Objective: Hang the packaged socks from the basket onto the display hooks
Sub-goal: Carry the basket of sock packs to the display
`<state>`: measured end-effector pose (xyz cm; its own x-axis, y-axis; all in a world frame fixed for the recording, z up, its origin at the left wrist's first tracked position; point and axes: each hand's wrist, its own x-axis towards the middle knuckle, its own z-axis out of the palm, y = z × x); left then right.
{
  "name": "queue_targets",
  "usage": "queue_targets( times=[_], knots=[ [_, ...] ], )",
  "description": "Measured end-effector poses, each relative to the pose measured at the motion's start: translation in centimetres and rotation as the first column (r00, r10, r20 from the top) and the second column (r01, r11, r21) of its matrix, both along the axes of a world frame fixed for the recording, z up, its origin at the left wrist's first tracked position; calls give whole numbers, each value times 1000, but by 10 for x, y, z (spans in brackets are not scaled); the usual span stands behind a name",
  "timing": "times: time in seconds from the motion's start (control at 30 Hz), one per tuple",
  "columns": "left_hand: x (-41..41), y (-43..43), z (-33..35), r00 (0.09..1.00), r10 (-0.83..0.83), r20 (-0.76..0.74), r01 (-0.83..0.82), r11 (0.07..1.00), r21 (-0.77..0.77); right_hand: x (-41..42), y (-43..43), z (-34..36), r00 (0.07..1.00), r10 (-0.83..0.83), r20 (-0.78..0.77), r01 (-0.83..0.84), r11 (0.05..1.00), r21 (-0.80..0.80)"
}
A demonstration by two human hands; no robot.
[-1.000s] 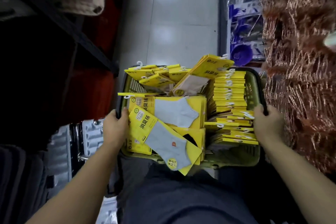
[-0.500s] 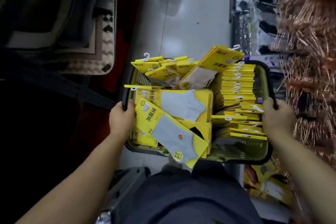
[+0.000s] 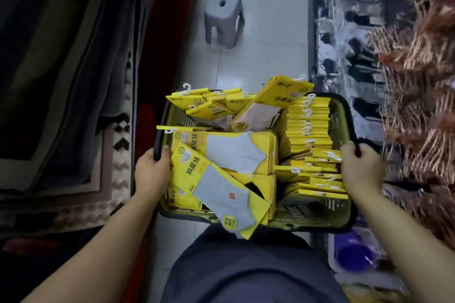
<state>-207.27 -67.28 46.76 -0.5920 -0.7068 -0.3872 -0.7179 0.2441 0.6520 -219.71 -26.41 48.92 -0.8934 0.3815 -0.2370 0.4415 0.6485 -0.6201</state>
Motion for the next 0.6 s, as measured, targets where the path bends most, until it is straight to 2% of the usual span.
queue_targets(
  times=[0.27,0.6],
  knots=[
    [-194,-53,0,1000,14,5,-14,1000,7,-205,-54,12,999,15,31,-15,1000,4],
    [-471,-129,-3,996,-83,-21,83,997,-7,-438,-121,11,996,-84,-2,84,995,57]
  ],
)
